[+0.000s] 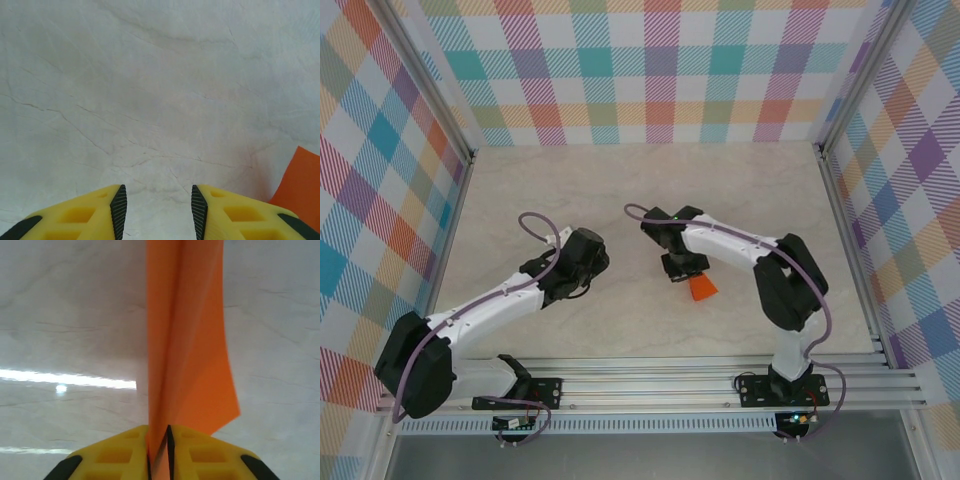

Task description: Fold a paper plane with a square sheet of paper (pick it up from the middle)

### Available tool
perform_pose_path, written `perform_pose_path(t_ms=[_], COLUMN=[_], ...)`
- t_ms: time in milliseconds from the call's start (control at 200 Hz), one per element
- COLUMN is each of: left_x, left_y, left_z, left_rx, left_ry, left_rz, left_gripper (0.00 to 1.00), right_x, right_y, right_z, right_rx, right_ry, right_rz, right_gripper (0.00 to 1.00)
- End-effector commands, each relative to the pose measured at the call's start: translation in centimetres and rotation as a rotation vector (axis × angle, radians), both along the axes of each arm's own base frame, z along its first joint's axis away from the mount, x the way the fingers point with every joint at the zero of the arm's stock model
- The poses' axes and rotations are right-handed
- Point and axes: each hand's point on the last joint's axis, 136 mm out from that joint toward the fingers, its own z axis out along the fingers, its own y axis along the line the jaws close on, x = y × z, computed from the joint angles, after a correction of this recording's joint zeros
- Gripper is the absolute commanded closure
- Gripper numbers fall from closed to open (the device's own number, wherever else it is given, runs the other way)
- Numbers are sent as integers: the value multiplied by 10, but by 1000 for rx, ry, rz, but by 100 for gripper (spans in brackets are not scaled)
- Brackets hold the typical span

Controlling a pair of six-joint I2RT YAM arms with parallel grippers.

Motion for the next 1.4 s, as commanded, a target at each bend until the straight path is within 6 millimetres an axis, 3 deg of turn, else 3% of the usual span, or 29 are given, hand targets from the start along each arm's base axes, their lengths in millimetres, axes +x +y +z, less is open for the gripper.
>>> perform_pose_path(t_ms=[0, 130, 200, 310, 405, 575, 730, 925, 1135, 1395], left_x=[-5, -9, -11, -10, -5, -7, -2, 12, 28, 35], left_y=[21, 24, 23, 9, -19, -73, -115, -148, -154, -153], left_z=[0, 1, 0, -2, -3, -20, -35, -44, -71, -98], left_rx=[43, 45, 40, -4, -71, -161, -215, -198, -135, -79], left_ry=[-8, -11, -7, -11, -6, 69, 130, 161, 220, 267], left_rz=[58, 52, 39, -24, -132, -320, -438, -506, -481, -458], left_gripper=[58, 57, 57, 56, 55, 56, 60, 66, 71, 76], right_x=[-9, -17, -17, -16, -7, 6, 15, 27, 26, 22], right_y=[46, 85, 91, 91, 68, 8, -13, -18, -11, -14], right_z=[-5, -4, 3, 22, 34, 30, 16, -3, -9, -11], right_rx=[114, 268, 328, 454, 520, 610, 734, 780, 848, 884], right_ry=[61, 118, 108, 78, 21, -9, 37, 103, 164, 186], right_rz=[3, 41, 52, 51, 4, -114, -157, -149, -108, -116], right_gripper=[79, 64, 54, 49, 48, 45, 43, 43, 50, 69])
